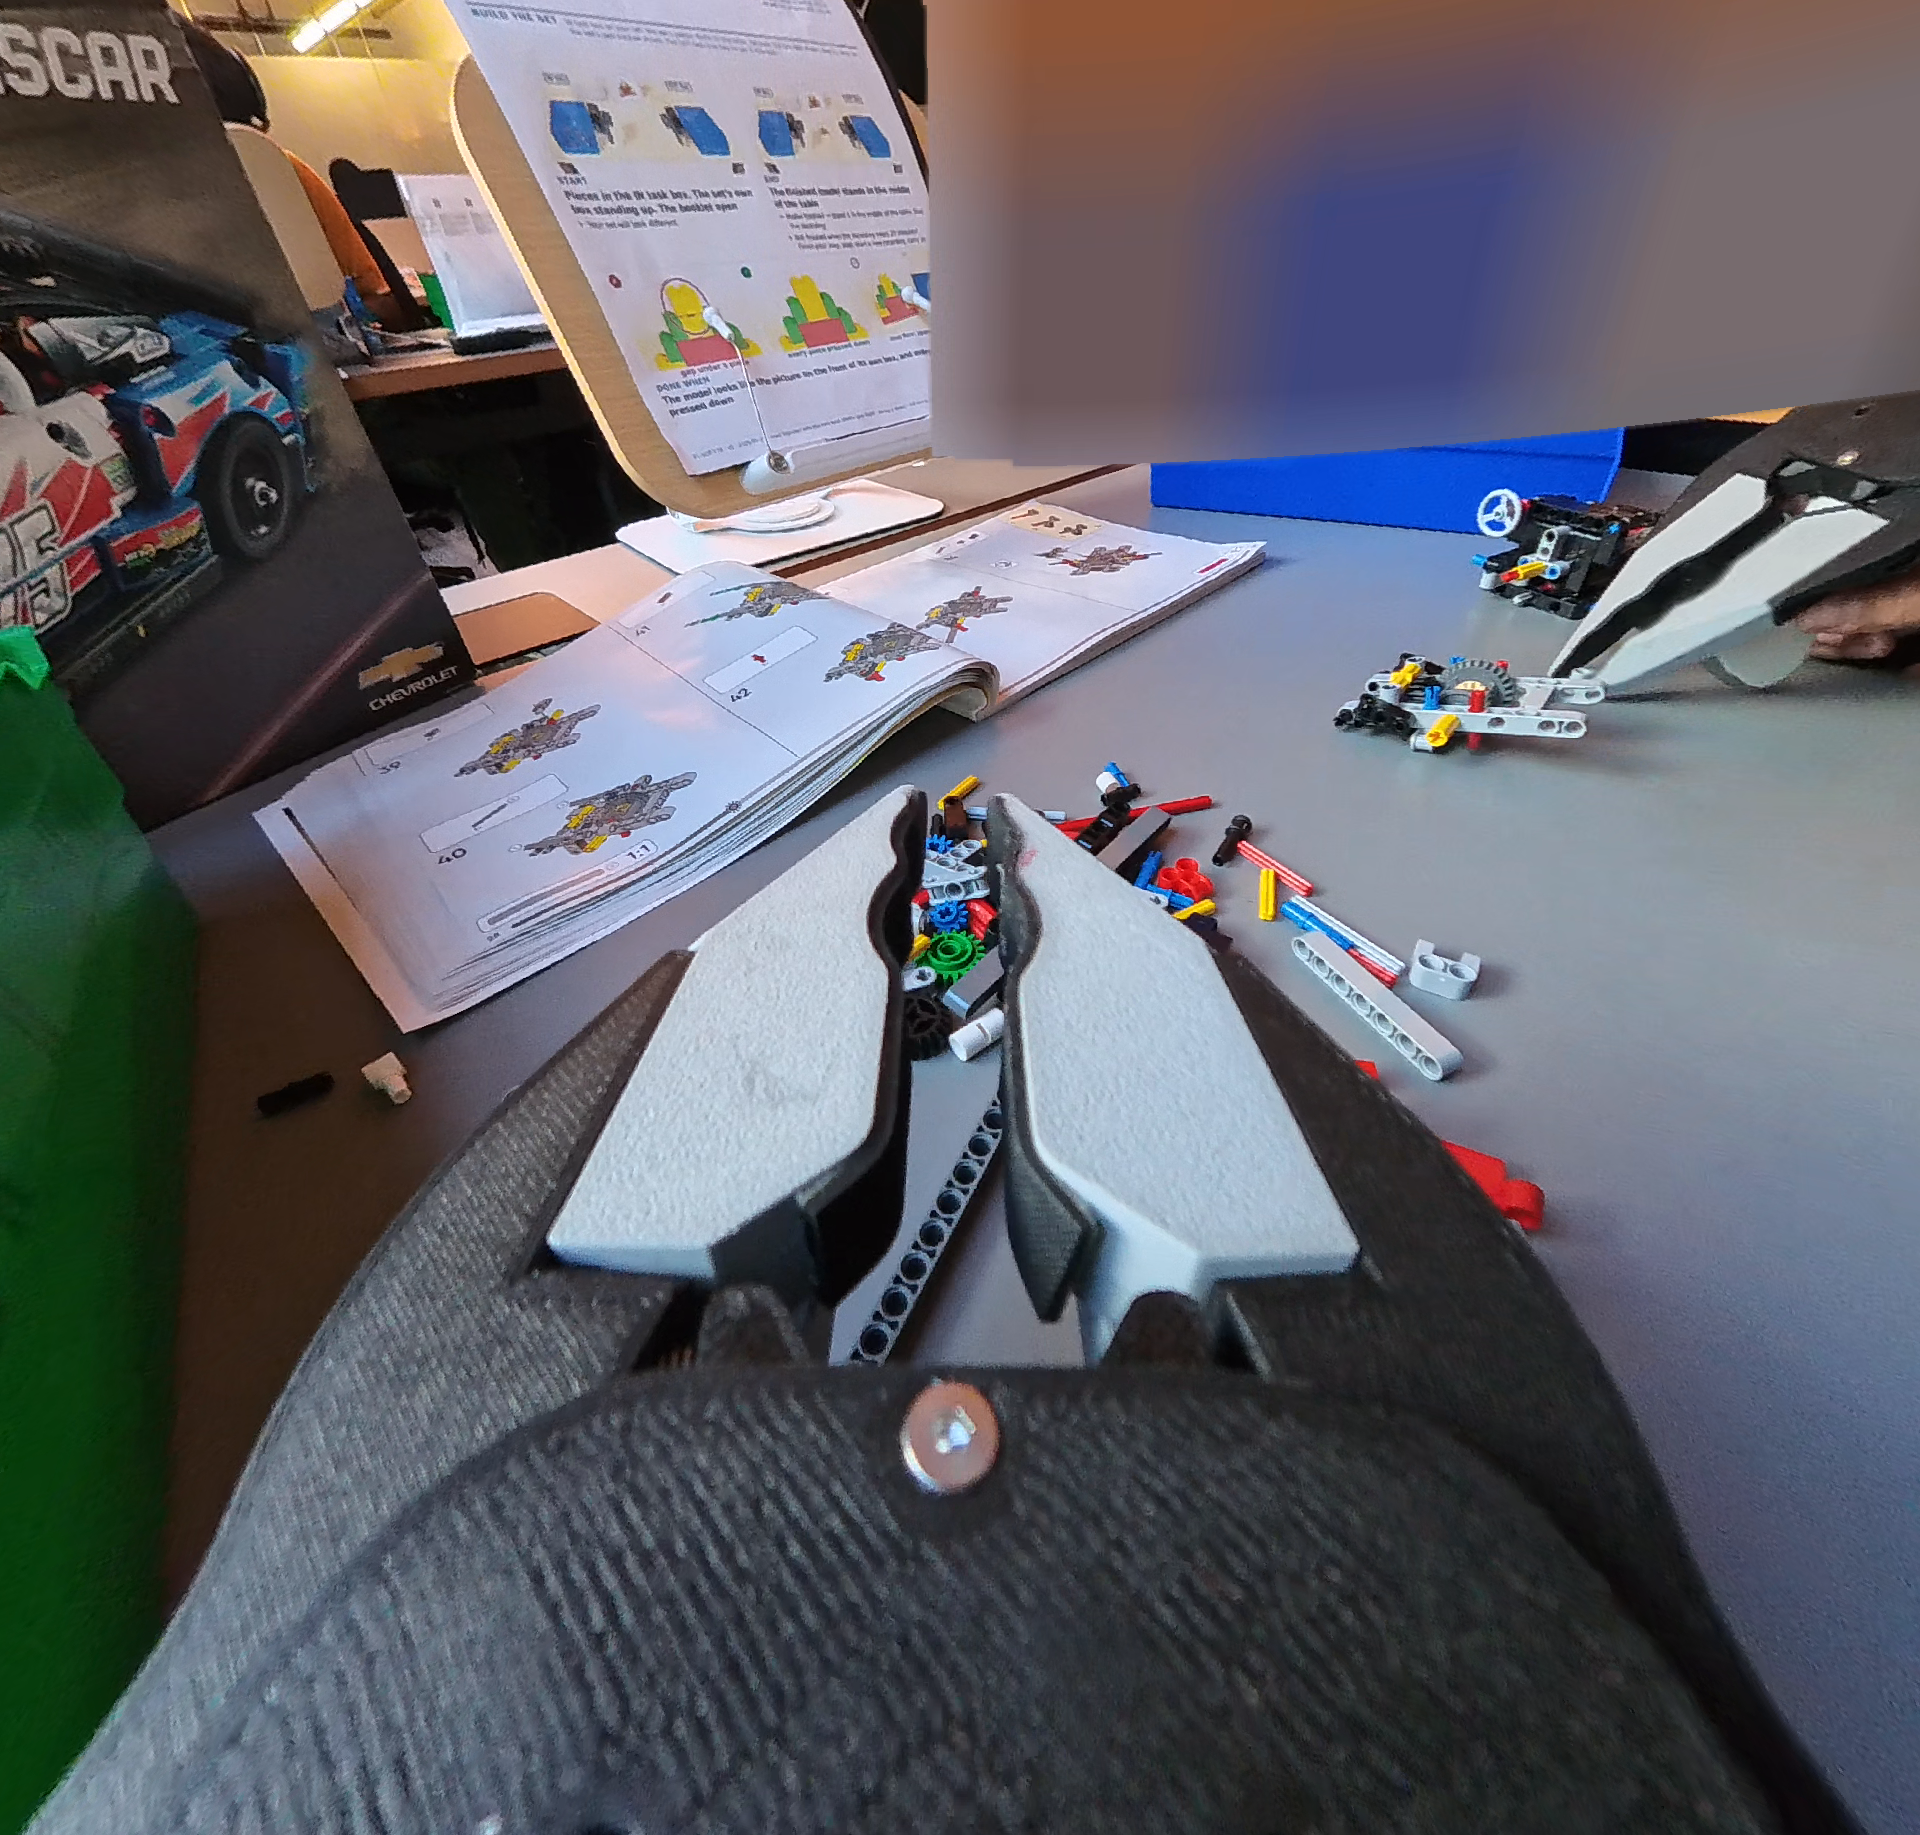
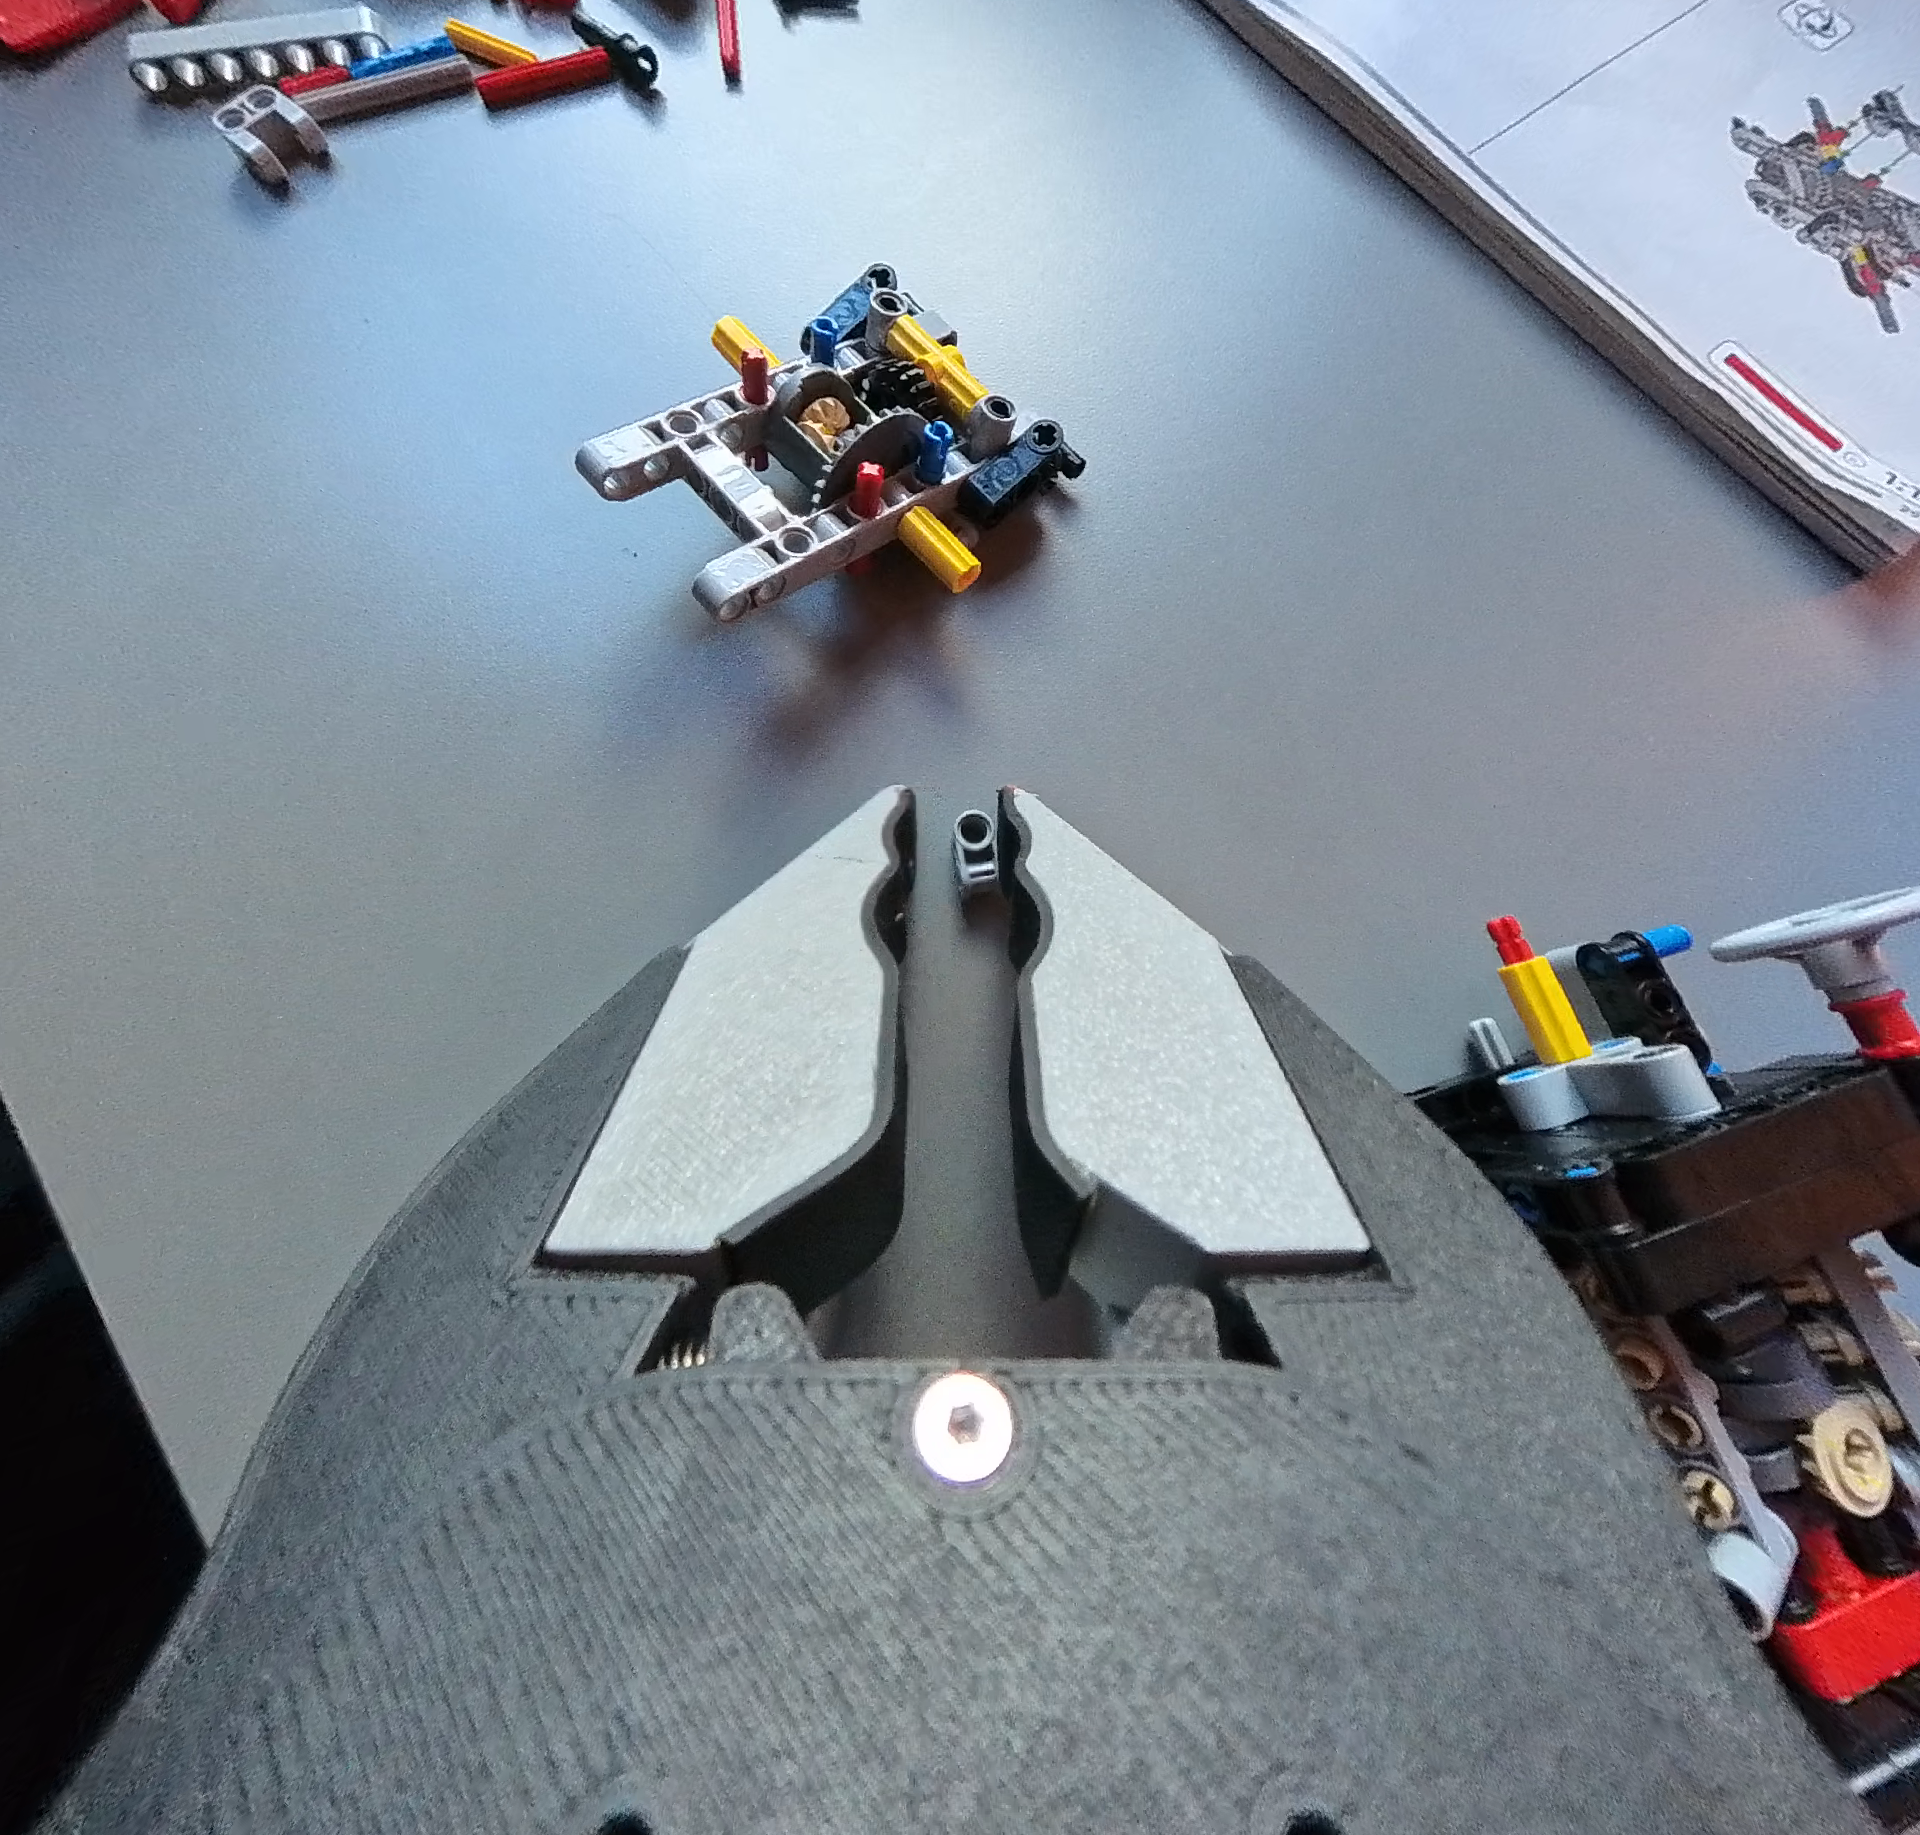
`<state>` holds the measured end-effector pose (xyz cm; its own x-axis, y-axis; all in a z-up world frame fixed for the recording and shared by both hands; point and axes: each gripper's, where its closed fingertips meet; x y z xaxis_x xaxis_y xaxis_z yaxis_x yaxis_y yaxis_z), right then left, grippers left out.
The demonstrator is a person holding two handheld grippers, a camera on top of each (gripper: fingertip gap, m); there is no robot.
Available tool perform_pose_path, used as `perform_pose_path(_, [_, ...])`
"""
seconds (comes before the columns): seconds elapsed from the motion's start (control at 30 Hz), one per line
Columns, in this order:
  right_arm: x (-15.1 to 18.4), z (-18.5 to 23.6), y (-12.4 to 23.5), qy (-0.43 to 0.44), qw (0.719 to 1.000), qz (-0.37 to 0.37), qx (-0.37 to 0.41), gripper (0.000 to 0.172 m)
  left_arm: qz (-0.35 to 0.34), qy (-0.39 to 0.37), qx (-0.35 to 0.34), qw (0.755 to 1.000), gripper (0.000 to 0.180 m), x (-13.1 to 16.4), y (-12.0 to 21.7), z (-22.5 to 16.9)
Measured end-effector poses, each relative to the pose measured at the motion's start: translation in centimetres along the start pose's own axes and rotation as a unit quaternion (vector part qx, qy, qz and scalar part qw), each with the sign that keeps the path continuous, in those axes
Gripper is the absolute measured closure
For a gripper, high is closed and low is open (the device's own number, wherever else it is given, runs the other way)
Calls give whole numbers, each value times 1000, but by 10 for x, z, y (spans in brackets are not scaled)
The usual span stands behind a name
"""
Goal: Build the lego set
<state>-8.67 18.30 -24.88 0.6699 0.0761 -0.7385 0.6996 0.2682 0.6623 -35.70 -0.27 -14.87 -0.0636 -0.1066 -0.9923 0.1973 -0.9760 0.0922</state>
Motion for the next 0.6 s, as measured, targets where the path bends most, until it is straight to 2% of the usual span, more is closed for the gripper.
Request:
perform_pose_path(0.27, [-1, 7, 0, 15, 1000, 0, -18, 157, -1, -6, -18, 1000, 171, 0, 0, 3])
perform_pose_path(0.47, [-4, 8, 3, 18, 999, -16, -22, 147, 7, -10, -23, 1000, 170, 2, -3, 4])
perform_pose_path(0.6, [-11, 8, 10, 37, 998, -41, 1, 145, 5, -7, -31, 999, 170, -6, -8, 9])
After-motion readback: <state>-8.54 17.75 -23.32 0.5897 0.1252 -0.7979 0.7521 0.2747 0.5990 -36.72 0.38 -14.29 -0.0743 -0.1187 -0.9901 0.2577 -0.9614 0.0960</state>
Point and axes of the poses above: each gripper's, where its closed fingertips meet, y back along the fingers, x out of its underside, z = x × y across the jaws, and after that the axes turned 14 degrees about -x, right-handed
